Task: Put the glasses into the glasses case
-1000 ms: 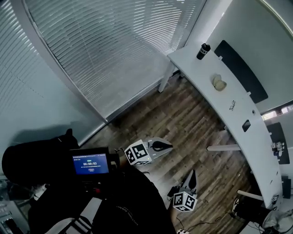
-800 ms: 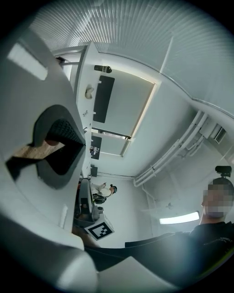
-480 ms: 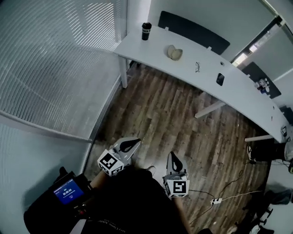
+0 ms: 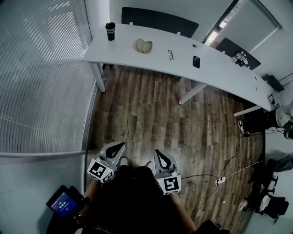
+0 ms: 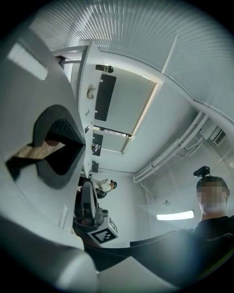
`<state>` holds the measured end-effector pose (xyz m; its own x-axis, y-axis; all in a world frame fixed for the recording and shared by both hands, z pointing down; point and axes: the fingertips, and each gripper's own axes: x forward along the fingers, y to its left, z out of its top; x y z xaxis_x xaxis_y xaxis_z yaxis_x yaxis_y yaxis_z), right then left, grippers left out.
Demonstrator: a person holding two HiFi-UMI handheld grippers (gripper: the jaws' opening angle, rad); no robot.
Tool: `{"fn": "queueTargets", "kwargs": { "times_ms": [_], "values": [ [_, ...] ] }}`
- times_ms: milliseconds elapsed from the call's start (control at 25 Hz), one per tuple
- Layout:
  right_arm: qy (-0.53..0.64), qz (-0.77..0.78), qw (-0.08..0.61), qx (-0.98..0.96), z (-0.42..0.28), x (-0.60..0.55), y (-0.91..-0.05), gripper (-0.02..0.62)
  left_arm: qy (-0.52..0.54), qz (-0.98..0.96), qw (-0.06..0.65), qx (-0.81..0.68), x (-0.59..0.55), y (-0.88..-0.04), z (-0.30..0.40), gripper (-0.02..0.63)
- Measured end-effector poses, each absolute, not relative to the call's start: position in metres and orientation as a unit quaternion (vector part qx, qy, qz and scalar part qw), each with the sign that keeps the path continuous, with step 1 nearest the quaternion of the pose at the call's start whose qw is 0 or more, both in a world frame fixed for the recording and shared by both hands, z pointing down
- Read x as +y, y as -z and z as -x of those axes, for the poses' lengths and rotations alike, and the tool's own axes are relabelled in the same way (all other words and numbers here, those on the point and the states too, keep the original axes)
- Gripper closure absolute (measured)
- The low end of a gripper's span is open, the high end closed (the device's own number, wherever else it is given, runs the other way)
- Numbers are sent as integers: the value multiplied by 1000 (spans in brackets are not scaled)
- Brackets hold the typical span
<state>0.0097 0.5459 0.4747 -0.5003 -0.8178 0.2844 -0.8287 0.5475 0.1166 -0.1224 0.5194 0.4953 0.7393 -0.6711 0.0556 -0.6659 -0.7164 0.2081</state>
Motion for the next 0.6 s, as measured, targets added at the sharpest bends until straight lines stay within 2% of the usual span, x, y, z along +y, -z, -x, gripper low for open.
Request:
{"fn": "queueTargets", "kwargs": {
  "times_ms": [240,600],
  "values": [
    [-6,-486,169,-857,23,545,-469,595,9,-927,93,-362,517,-492,161,598],
    [-28,-543,162,-824,2,551,-469,595,22,-928,96,-360,519,-499,181,598]
  ]
}}
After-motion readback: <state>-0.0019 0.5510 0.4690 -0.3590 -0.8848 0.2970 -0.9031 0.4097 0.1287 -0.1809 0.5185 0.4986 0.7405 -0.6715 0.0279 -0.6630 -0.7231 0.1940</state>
